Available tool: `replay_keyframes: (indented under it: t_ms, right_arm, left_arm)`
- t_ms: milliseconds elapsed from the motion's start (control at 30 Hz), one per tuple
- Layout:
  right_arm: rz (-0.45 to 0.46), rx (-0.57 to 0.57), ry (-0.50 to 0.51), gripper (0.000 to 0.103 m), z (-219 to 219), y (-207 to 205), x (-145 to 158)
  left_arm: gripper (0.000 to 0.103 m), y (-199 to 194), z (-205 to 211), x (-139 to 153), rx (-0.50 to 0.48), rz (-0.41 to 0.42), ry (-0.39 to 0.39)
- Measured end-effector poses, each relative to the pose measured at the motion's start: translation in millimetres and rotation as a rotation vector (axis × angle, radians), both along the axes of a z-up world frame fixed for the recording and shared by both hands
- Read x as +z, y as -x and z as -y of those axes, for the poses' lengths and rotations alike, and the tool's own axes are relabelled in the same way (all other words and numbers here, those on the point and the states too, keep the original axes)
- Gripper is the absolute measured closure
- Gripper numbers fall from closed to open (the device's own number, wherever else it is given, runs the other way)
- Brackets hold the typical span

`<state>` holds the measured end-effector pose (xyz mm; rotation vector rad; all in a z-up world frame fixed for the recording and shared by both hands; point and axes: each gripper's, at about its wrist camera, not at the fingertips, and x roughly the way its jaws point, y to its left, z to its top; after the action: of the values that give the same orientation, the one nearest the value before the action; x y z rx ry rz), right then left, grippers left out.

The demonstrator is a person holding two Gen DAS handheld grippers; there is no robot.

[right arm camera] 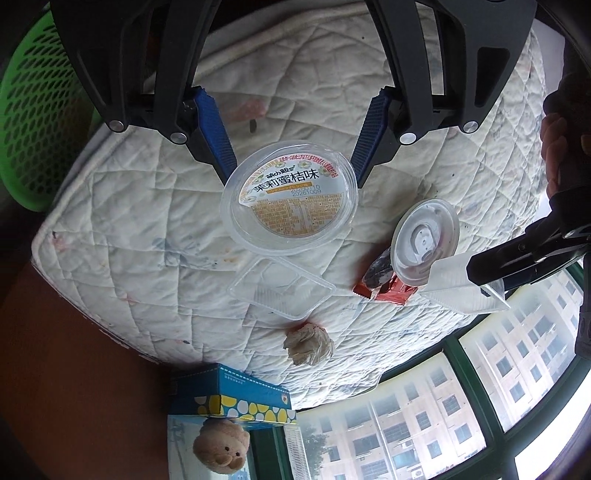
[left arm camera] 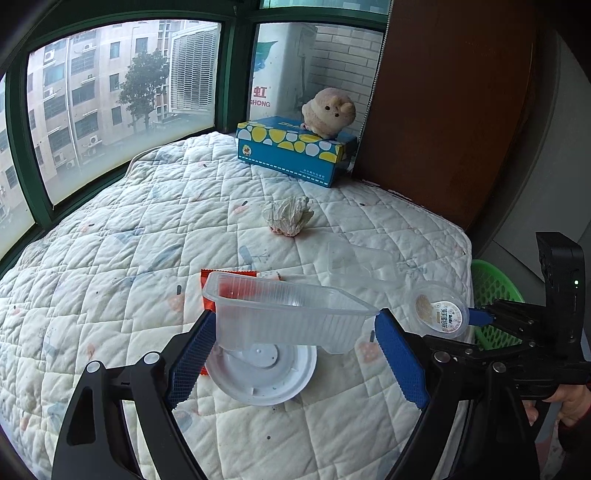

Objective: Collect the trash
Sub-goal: 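Grasp the clear rectangular tray with the left gripper while the right grasps the round labeled container, then carry the tray and container over the wastebasket and open both grippers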

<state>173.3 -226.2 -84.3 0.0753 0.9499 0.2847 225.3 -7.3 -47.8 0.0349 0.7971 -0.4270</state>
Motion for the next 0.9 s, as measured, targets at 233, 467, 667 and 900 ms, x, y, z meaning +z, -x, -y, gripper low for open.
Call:
replay_keyframes:
  t_ms: [233,467,667,900]
  right_arm:
    - [0.028,-0.054,-0.004,0.040,32,22,12]
    - [0.036,-0.140,-0.004,0.040,79,41,14]
    - [0.020,-0.229,0.001,0.040,130,58,10]
    - [-0.014,-0.332,0.024,0.039,185,74,-5]
  left_arm:
    - [0.020,14,36,6,-0.058,0.011,0.000]
    - [0.020,25,77,12,-0.116,0.014,0.008]
    - [0.020,37,117,16,-0.179,0.008,0.016]
    - [0.020,47,163,13,-0.250,-0.001,0.008]
